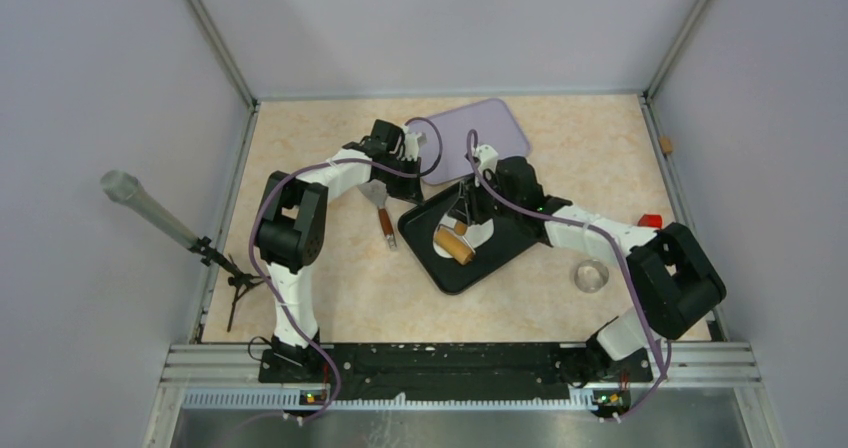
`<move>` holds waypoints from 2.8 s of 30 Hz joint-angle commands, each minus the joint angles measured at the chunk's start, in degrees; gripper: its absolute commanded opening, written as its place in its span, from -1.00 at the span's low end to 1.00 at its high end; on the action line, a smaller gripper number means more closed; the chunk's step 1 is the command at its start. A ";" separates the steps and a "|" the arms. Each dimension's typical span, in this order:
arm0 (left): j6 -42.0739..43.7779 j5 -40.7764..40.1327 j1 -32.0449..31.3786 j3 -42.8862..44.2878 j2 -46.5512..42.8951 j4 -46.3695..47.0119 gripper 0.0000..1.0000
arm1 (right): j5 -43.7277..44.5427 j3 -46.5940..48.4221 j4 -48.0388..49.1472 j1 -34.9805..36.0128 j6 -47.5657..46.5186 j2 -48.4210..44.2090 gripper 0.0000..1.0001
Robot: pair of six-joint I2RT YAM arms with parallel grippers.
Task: Roll out the dumpling wrappers from the dough
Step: Flatten out the dough on the work surface.
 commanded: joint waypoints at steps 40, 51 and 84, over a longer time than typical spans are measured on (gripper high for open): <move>0.05 -7.30 0.03 -2.07 1.99 1.41 -1.00 | -0.42 -3.94 -12.48 10.61 -6.60 3.99 -1.00; 0.23 -7.47 0.12 -2.03 1.94 1.32 -1.00 | -1.69 -3.64 -12.19 11.76 -8.08 2.08 -1.00; 2.42 2.11 0.73 -3.38 -5.66 3.73 -0.65 | -7.10 9.36 -8.38 -2.09 -1.16 -4.30 -1.00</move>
